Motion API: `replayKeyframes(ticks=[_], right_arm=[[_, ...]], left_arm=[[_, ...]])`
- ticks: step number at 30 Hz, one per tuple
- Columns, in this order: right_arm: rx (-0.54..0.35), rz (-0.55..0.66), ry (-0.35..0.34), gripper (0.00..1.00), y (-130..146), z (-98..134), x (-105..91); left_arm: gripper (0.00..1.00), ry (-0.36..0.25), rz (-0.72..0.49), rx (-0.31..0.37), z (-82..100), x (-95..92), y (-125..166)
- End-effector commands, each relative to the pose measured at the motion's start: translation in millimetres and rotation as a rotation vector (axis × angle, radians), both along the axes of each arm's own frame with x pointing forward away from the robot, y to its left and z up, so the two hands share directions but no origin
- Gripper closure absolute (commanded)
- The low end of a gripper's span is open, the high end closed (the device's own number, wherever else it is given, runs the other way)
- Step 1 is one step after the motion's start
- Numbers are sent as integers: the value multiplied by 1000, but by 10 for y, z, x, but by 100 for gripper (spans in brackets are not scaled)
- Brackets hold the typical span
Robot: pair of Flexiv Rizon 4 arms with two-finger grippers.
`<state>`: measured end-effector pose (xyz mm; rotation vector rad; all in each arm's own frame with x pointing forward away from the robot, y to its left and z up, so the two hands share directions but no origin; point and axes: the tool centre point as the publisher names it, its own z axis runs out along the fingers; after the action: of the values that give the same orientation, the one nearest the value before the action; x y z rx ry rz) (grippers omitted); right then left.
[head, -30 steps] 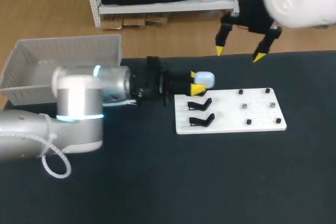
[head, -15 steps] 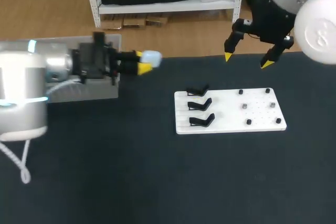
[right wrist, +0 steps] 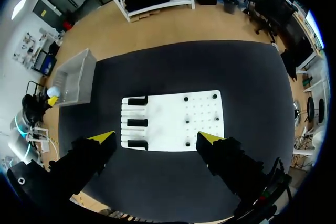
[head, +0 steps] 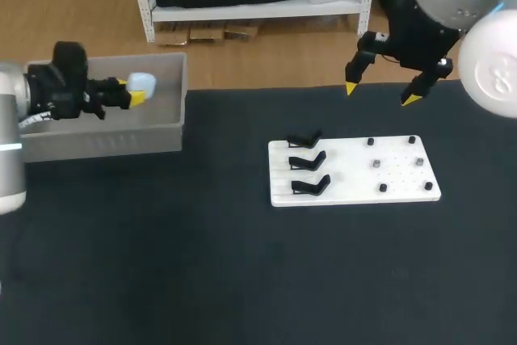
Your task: Pick up each earbud case from the left stands, insert the matching earbuds, close the lid, and place the case in the box.
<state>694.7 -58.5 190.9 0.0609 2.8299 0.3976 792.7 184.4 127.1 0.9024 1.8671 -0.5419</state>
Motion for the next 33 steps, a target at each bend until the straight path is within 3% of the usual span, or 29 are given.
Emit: replayKeyframes(ticks=[1,9,15,16,17,18,27,33], right_arm=[[-1,-6,-11,0,-7,-2,-37],[-1,-6,-11,0,-7,-2,-37],[-1,-6,-11,0,-7,-2,-37],[-1,-6,-11,0,-7,-2,-37],[-1,-6,-11,0,-7,-2,-37],[-1,-6,-11,0,-7,-2,-37],[-1,-6,-11,0,-7,-2,-37],[-1,-6,-11,0,-7,-2,-37]], left_arm=[[100,-15,106,13,-160,260,36],[100,34,124,16,-301,555,188],[100,34,103,13,-300,536,134],[83,27,89,14,-283,516,119],[16,26,82,18,-264,492,102],[0,22,80,19,-241,466,92],[0,-19,34,41,-69,229,4],[0,-19,34,41,-69,229,4]])
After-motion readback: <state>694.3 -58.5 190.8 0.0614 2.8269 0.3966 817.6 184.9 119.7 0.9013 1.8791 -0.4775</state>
